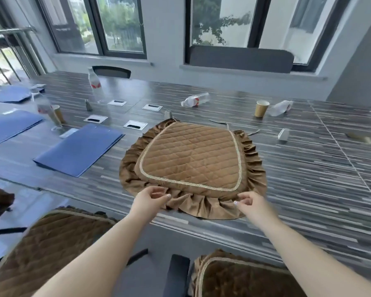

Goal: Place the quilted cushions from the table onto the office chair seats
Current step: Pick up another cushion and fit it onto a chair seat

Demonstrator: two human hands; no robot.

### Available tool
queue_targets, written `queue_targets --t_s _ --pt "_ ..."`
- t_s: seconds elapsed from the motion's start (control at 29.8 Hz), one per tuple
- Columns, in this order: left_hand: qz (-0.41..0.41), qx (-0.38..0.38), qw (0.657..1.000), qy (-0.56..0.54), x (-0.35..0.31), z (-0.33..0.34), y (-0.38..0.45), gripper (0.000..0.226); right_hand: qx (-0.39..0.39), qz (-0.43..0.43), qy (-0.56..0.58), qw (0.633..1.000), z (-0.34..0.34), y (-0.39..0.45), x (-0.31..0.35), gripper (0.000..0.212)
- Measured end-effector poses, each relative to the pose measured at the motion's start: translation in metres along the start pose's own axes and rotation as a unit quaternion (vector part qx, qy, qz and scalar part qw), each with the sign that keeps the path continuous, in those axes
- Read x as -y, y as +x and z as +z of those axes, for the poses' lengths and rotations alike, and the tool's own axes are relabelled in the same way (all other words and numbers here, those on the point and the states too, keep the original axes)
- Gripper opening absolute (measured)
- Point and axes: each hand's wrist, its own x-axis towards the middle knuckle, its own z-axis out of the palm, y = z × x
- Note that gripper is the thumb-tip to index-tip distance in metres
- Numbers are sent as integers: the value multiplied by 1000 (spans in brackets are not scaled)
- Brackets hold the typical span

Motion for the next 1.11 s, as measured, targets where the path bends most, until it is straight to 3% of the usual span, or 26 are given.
queue_targets --t_s 0.13,0.37,0.54,0.67,0.74,0.84,0.94,1.01,1.11 --pt "2 20 1000 17 8 -44 78 24 -57 56 -17 997 29 41 19 38" --pt "-1 32 999 36 20 -69 180 25 -89 132 -72 985 55 85 34 51" --pt "-19 14 998 50 31 -57 236 64 -110 170 -119 972 67 121 36 76" --pt "-77 -37 996 17 34 -46 274 87 -87 203 -39 975 76 153 27 109" --pt "-83 -54 994 53 34 -40 286 94 -97 228 -45 968 81 170 21 127" --pt "-67 -51 982 170 30 -32 294 95 -92 275 -94 952 81 188 20 136" --pt "-87 -47 985 142 30 -27 306 97 -86 287 -105 948 77 204 21 135" --pt "-73 -48 994 72 27 -30 311 74 -144 273 -33 951 72 215 26 117" --pt "-75 -18 996 35 28 -37 305 44 -249 268 105 925 59 208 24 80"
